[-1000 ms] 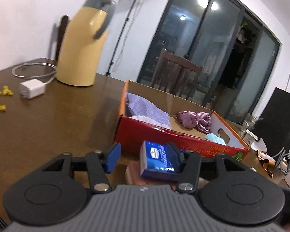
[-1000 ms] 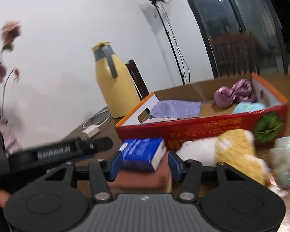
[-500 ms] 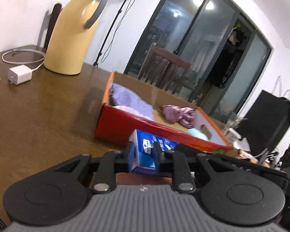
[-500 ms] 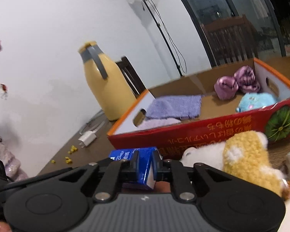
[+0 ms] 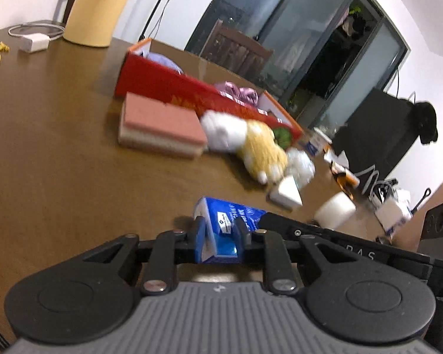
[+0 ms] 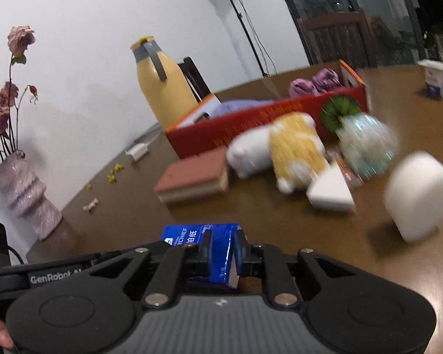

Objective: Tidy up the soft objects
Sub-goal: 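Lift the blue carton into the box and open both grippers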

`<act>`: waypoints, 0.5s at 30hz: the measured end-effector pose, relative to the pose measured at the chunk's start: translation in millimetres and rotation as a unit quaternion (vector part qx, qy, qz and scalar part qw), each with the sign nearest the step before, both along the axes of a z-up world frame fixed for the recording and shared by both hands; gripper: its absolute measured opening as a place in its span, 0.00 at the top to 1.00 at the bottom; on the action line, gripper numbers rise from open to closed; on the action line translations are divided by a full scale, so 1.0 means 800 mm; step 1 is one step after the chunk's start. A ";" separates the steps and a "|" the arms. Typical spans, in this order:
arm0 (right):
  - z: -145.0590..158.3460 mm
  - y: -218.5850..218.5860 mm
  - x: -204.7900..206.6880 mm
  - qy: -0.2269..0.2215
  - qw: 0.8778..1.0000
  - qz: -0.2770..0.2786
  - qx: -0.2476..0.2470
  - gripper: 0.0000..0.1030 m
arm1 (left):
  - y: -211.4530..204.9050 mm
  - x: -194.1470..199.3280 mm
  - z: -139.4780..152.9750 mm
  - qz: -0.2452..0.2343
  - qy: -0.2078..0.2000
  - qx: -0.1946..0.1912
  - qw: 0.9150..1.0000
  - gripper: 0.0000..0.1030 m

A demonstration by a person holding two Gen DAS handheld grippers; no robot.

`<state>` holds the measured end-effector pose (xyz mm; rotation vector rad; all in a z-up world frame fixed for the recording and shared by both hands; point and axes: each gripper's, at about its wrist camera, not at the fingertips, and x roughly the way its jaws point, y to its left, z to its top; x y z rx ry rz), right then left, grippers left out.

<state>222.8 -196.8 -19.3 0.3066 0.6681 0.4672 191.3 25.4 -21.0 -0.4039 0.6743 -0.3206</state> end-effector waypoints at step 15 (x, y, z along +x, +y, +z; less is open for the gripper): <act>-0.007 -0.006 -0.003 0.000 1.000 -0.005 0.022 0.85 | -0.001 0.017 -0.004 -0.018 -0.005 0.009 1.000 0.72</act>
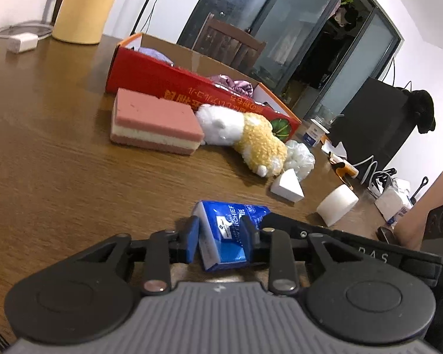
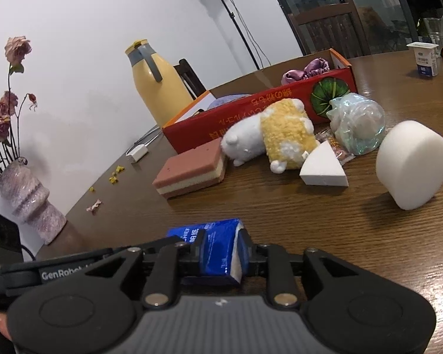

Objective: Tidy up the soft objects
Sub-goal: 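Lift the blue carton into the box and open both grippers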

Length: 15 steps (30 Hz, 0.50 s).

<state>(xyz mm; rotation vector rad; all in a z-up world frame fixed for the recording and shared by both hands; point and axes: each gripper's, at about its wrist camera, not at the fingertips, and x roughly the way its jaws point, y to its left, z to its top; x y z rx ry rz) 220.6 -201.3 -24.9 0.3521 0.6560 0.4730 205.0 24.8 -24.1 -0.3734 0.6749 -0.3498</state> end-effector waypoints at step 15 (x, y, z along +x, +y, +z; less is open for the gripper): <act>0.148 0.023 0.307 -0.083 0.996 0.000 -0.045 0.86 | 0.023 0.333 0.138 0.023 -0.025 -0.034 0.999 0.74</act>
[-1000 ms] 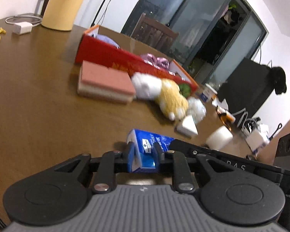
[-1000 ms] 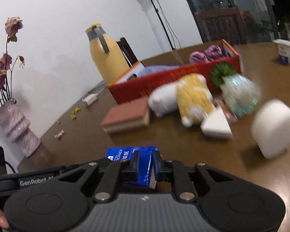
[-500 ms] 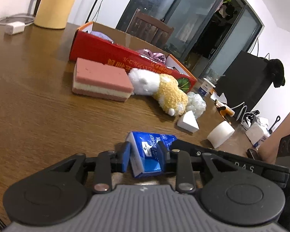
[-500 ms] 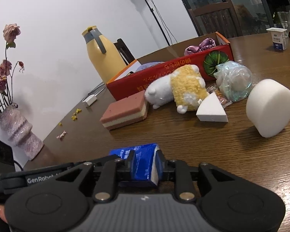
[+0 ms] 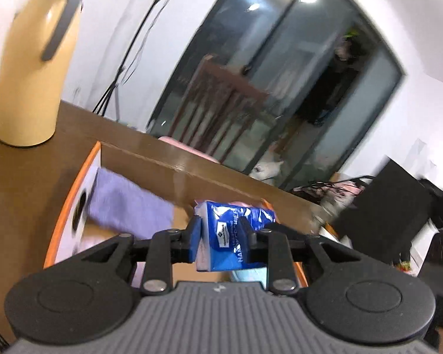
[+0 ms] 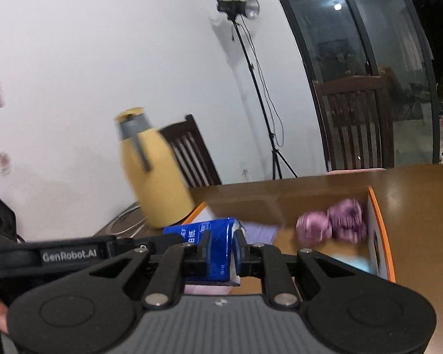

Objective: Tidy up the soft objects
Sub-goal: 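Lift the blue carton into the box and open both grippers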

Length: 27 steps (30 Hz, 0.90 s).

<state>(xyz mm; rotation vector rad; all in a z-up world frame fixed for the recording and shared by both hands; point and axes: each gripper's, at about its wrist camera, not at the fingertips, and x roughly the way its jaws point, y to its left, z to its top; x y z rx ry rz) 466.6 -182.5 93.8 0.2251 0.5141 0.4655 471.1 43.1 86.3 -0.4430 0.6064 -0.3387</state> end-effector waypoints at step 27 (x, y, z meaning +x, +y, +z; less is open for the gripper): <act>0.003 0.001 0.151 0.081 0.990 -0.066 -0.091 0.79 | -0.008 0.138 -0.020 0.002 0.069 0.117 0.991 0.57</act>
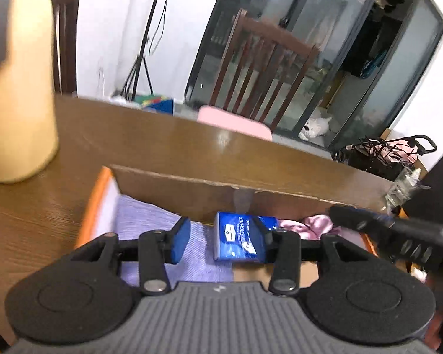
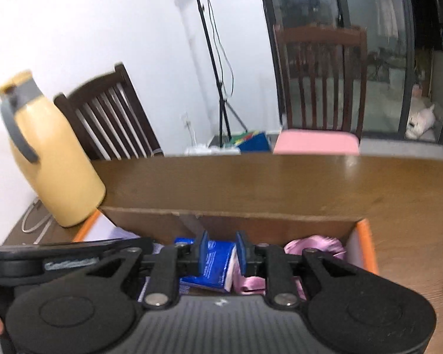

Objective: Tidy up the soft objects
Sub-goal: 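Lift the blue carton into the box and open both grippers, then move both tools back from the box toward the remaining items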

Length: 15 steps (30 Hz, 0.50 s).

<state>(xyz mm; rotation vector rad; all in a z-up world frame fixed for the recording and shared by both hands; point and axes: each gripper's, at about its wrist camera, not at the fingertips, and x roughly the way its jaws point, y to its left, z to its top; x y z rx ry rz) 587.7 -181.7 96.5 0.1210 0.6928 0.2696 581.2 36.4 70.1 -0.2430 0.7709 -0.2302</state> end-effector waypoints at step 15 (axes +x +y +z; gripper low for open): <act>0.094 -0.054 -0.216 -0.116 0.990 -0.004 -0.079 0.46 | 0.017 -0.238 0.099 0.065 -0.163 0.107 0.979 0.25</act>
